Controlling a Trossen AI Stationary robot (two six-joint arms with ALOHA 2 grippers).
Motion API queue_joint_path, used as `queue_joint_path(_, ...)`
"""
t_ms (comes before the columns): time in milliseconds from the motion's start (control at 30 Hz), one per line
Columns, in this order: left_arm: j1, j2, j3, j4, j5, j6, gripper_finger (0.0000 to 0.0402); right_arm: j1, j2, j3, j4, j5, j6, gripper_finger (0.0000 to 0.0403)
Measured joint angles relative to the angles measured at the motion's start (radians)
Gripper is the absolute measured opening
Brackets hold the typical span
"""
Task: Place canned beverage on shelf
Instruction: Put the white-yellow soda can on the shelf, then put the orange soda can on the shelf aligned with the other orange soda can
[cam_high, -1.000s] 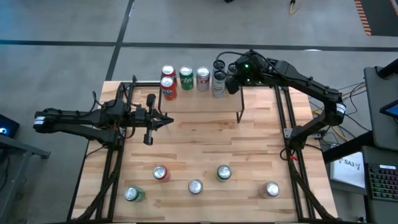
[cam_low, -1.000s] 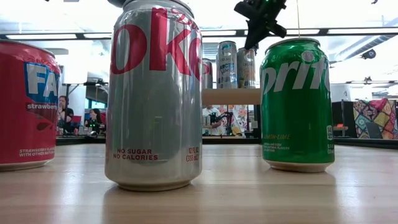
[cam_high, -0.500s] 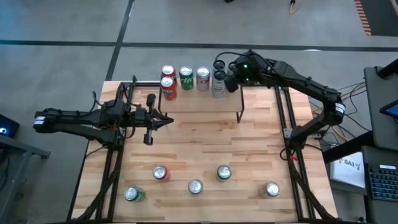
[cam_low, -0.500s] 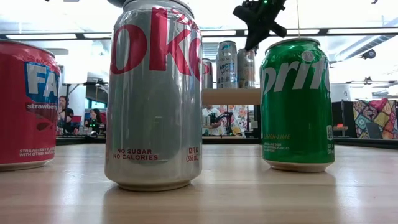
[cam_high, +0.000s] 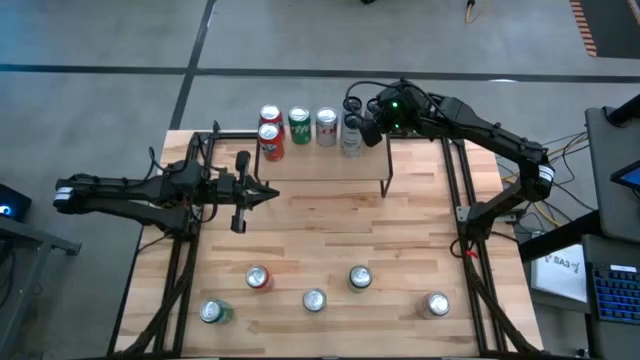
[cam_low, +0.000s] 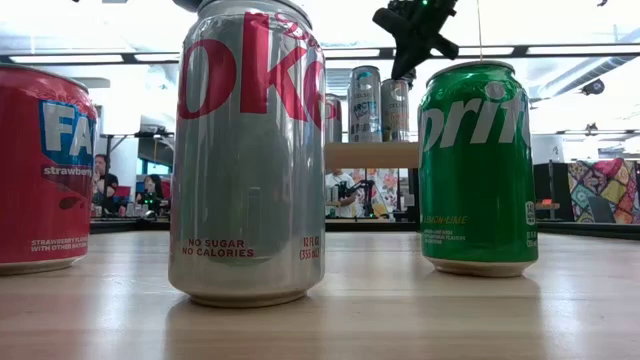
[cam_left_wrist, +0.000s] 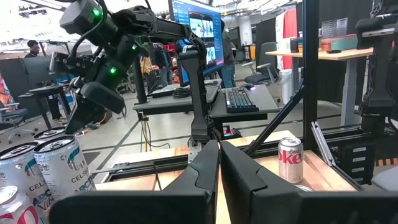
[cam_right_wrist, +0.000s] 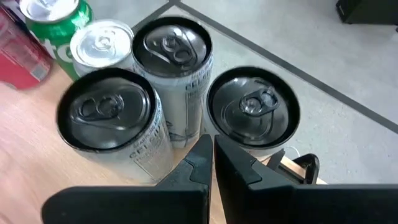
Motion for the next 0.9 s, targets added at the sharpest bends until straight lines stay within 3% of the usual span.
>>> queue_joint_path(267,0.000,0.000,0.000,0.000,0.000,0.000,0.0000,0.032,-0.008,0.031,-0.007,-0.002,-0.013,0.0009)
queue_joint_path(567,0.000,0.002,0.000,0.001,0.001,-0.044,0.0000,0.157,-0.060,0.026,-0.050,-0.004,-0.028,0.0009)
queue_joint_path(767,-0.009,0.004,0.000,0.035,0.001,-0.128,0.0000,0.276,-0.133,-0.073,-0.043,-0.002,-0.023,0.0009)
queue_joint_path(900,-0.042,0.043,0.001,0.096,0.002,-0.149,0.0000,0.351,-0.203,-0.196,0.056,0.000,-0.017,0.0009)
